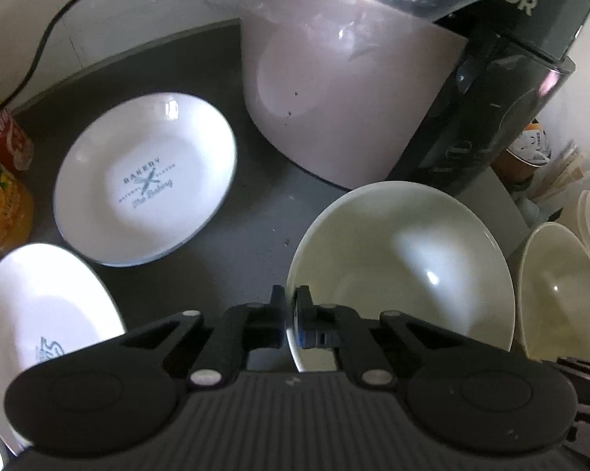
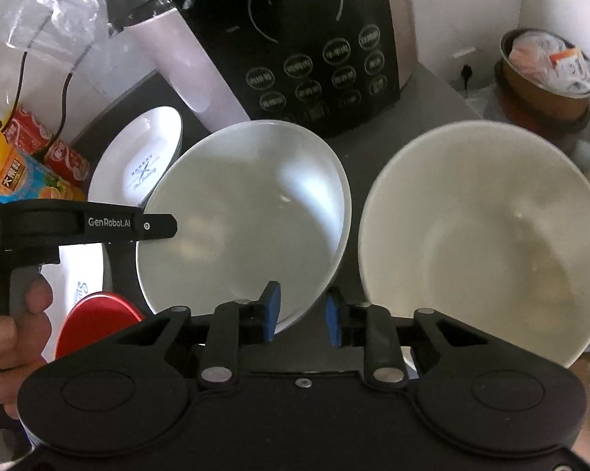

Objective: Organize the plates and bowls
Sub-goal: 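Close both grippers on the white bowl rim and lift it, then carry the white bowl over the red bowl and lower it inside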

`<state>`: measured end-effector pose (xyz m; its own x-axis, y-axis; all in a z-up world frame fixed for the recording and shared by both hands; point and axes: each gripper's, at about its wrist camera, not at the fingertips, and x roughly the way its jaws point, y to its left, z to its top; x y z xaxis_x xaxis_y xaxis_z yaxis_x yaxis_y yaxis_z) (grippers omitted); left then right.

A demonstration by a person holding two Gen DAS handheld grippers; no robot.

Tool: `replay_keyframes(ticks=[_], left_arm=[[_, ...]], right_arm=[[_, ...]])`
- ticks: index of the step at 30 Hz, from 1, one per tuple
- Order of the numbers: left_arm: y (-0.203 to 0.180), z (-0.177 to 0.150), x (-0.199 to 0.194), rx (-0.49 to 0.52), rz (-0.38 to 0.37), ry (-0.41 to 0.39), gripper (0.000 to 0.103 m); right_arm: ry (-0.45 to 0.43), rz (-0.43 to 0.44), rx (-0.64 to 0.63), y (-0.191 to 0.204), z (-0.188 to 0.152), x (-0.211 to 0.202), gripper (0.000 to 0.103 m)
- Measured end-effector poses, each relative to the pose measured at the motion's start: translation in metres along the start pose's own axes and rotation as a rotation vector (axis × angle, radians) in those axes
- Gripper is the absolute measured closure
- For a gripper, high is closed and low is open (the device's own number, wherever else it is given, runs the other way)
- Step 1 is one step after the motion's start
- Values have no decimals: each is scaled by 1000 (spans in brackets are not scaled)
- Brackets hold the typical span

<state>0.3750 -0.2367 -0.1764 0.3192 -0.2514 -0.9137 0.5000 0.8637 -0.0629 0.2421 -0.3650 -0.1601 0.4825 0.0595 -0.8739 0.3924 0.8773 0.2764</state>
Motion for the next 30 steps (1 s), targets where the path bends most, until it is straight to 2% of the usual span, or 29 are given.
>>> replay_keyframes(ticks=[10, 15, 24, 30], left_arm=[[15, -3, -35, -75, -33, -69, 99], [15, -7, -56, -69, -37, -117, 99], [30, -16, -92, -77, -59, -136, 99], [40, -32, -113, -81, -40, -142, 98]], right_arm=[[-68, 21, -62, 15, 1, -31, 79], [-108, 16, -86, 25, 2, -51, 79], [-137, 36, -152, 42, -7, -74, 79], [-139, 60, -180, 60, -21, -82, 79]])
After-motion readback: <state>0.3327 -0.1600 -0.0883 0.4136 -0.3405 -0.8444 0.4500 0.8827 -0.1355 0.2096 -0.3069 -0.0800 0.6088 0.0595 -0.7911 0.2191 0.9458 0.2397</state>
